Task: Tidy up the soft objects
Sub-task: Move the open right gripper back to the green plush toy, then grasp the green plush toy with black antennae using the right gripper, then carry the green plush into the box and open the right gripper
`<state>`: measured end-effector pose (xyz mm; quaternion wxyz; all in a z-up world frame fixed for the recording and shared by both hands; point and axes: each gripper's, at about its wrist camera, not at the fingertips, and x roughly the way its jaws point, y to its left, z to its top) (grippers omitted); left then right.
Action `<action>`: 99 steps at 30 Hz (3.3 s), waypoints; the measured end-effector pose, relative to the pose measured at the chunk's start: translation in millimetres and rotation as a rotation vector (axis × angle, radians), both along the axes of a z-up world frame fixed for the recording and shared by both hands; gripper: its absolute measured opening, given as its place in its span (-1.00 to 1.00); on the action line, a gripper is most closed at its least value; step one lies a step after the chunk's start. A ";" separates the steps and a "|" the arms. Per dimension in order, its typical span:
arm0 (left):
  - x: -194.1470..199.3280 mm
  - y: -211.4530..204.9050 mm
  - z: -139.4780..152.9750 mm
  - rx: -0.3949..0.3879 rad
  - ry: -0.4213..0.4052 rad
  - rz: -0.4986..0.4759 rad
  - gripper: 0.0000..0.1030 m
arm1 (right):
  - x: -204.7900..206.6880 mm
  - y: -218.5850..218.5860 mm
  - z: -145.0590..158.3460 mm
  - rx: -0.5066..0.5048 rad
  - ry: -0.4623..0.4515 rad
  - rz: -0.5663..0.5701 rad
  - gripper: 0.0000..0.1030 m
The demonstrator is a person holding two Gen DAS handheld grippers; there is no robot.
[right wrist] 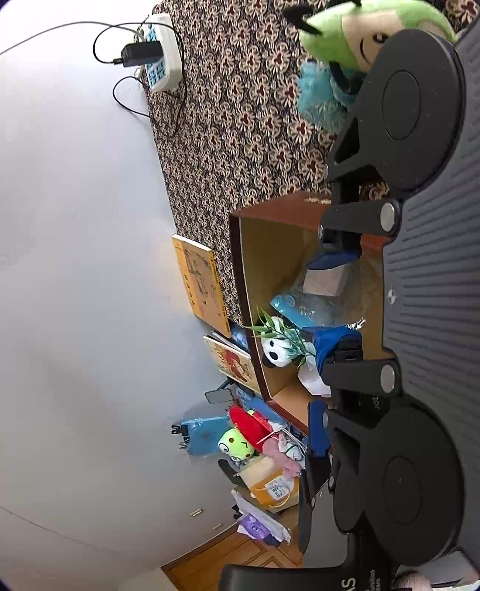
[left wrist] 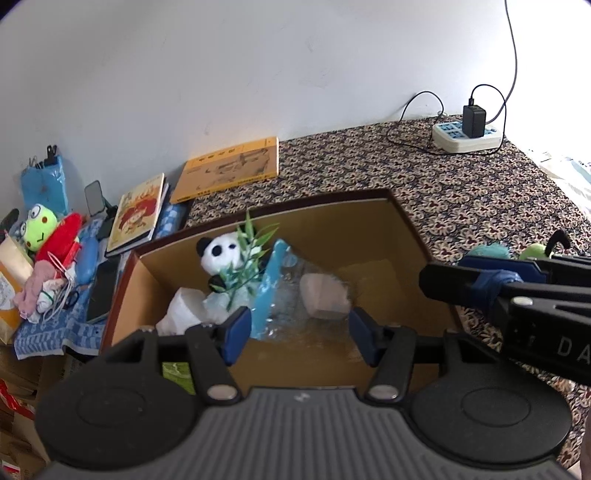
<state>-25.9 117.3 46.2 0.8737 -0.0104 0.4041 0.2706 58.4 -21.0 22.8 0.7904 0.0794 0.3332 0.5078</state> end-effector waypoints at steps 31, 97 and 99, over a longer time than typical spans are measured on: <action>58.0 -140.5 -9.0 -0.096 -0.038 -0.305 0.28 | 53.7 -158.4 -40.7 -0.060 0.127 -0.217 -0.67; 34.5 -101.2 0.6 -0.357 -0.278 -0.470 0.37 | 43.9 -119.0 -6.9 0.084 0.095 -0.104 -0.47; 23.7 -87.2 6.6 -0.350 -0.296 -0.455 0.37 | 38.5 -105.9 -0.4 0.092 0.067 -0.084 -0.47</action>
